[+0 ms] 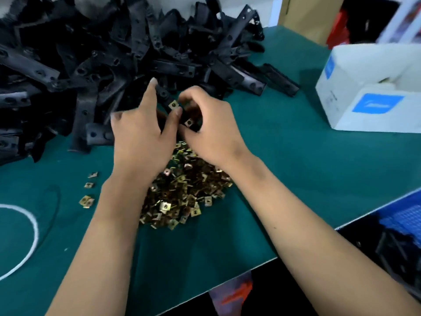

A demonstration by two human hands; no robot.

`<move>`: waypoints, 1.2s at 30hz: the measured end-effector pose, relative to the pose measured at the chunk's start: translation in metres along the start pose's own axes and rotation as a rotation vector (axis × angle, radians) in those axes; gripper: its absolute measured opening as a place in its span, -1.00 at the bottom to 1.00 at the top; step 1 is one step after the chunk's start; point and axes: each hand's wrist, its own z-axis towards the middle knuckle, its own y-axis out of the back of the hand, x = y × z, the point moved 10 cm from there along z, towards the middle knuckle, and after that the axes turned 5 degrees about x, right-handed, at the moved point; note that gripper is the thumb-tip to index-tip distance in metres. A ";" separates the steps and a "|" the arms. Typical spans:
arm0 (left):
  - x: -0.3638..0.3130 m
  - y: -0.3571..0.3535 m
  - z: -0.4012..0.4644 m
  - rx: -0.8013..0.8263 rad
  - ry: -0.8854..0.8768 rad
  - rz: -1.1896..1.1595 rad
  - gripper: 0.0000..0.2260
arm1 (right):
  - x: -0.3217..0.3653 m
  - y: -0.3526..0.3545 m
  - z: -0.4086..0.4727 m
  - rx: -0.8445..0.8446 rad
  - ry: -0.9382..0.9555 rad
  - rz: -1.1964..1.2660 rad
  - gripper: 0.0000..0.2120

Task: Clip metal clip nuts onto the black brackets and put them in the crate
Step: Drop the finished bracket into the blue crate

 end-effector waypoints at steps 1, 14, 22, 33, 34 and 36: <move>-0.019 -0.002 0.002 0.003 -0.035 -0.011 -0.41 | 0.001 0.018 -0.004 -0.068 0.012 -0.009 -0.67; -0.410 -0.149 -0.077 0.288 -0.817 0.022 -0.62 | -0.102 0.345 -0.252 -0.999 -0.372 -0.126 -0.78; -0.442 -0.309 -0.215 0.834 -0.999 0.010 -0.62 | -0.236 0.365 -0.438 -0.695 -1.045 -0.284 -0.82; -0.394 -0.358 -0.219 1.004 -0.811 -0.086 -0.64 | -0.290 0.333 -0.487 -0.385 -1.388 -0.543 -0.81; -0.398 -0.352 -0.210 0.973 -0.783 -0.143 -0.65 | -0.280 0.339 -0.473 -0.462 -1.320 -0.554 -0.83; -0.407 -0.332 -0.186 0.880 -0.726 -0.279 -0.69 | -0.248 0.351 -0.437 -0.603 -1.148 -0.596 -0.87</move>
